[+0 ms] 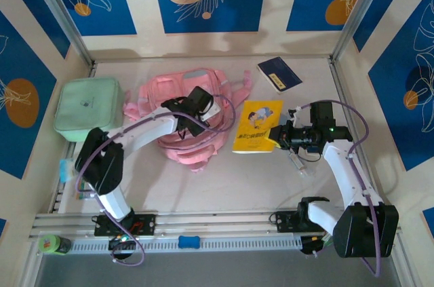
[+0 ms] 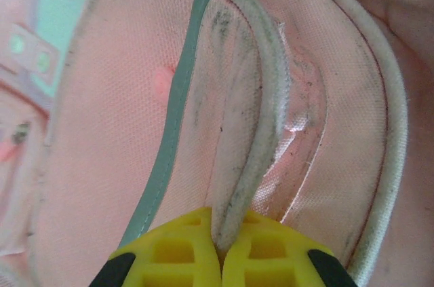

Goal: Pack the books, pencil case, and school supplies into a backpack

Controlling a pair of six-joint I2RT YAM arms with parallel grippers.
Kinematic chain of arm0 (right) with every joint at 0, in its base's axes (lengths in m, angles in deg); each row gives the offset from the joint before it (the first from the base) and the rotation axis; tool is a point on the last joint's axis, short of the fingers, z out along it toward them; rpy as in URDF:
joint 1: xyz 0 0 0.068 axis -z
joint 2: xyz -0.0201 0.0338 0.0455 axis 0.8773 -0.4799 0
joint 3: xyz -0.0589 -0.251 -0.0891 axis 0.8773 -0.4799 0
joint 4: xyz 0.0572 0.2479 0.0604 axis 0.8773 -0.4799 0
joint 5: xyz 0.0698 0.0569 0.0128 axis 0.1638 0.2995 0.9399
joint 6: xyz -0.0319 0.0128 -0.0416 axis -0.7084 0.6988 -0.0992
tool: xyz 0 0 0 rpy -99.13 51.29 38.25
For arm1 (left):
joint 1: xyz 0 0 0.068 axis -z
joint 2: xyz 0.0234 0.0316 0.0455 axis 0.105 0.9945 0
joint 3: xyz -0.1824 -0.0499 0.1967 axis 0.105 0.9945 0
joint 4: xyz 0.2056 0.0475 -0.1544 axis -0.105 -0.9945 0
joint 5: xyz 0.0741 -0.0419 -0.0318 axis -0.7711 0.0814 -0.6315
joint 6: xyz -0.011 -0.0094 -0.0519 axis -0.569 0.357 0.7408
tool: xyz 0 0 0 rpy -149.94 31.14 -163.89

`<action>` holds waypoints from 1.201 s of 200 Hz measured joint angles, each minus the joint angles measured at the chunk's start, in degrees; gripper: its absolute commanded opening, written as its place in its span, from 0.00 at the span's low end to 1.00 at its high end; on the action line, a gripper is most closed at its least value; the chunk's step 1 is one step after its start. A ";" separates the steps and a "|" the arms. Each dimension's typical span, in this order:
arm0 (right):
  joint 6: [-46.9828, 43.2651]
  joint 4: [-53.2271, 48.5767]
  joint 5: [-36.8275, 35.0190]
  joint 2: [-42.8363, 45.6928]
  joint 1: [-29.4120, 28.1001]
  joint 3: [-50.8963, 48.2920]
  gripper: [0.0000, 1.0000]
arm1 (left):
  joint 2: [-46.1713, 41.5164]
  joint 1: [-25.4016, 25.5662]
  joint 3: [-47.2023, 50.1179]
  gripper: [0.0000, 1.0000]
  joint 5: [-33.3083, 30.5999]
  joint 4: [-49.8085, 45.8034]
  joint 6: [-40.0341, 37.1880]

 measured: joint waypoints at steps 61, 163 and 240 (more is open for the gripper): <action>0.33 0.35 0.52 -2.60 -6.97 1.97 0.00 | -4.35 -0.13 -7.13 0.00 -1.60 -4.96 1.01; 13.75 20.22 -5.33 -17.29 -25.55 1.33 0.00 | -4.63 -0.35 -14.38 0.00 -2.71 -9.18 2.56; 21.81 41.51 -15.13 -41.92 -32.50 16.33 0.04 | -4.63 -0.42 -15.85 0.00 -0.79 -9.90 4.26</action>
